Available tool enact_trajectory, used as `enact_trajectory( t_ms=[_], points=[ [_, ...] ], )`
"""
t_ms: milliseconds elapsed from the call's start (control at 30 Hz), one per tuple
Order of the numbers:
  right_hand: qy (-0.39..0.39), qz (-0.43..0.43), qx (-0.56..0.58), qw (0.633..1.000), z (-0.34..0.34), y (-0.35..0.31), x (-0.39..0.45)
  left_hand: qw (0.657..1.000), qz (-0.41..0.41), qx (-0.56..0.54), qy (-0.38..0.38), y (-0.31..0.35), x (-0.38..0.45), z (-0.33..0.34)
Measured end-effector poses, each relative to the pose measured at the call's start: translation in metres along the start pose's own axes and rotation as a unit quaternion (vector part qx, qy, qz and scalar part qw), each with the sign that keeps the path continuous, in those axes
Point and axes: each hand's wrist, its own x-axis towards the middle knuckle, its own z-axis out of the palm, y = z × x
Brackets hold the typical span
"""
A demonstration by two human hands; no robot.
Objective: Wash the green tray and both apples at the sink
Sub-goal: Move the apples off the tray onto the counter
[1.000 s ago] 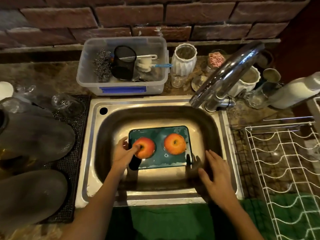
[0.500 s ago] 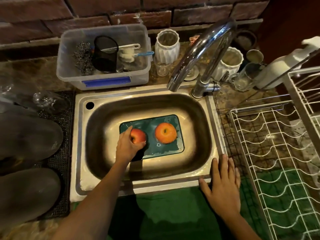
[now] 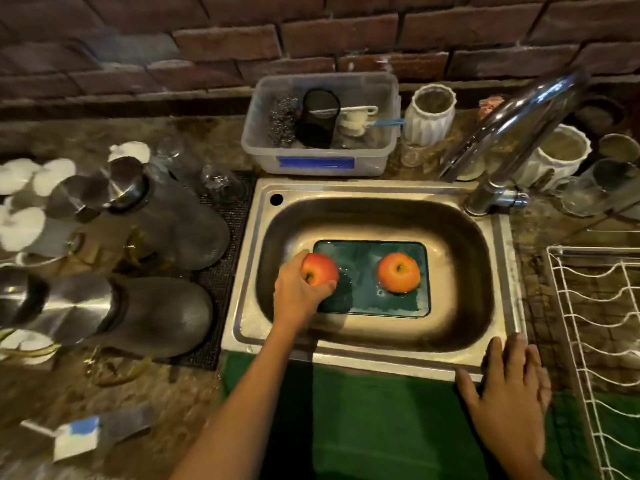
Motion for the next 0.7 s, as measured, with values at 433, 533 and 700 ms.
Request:
enact_trajectory(
  t_ms=[433, 533, 700],
  points=[
    [0.078, 0.012, 0.014, 0.997, 0.009, -0.005, 0.002, 0.975, -0.154, -0.085, 0.137, -0.086, -0.123, -0.088],
    [0.12, -0.007, 0.022, 0.992, 0.01, -0.007, -0.004, 0.973, -0.165, -0.083, 0.138, -0.095, -0.13, -0.085],
    [0.143, -0.032, 0.022, 0.989, 0.01, -0.008, -0.008, 0.975, -0.159, -0.083, 0.134, -0.101, -0.136, -0.083]
  ],
)
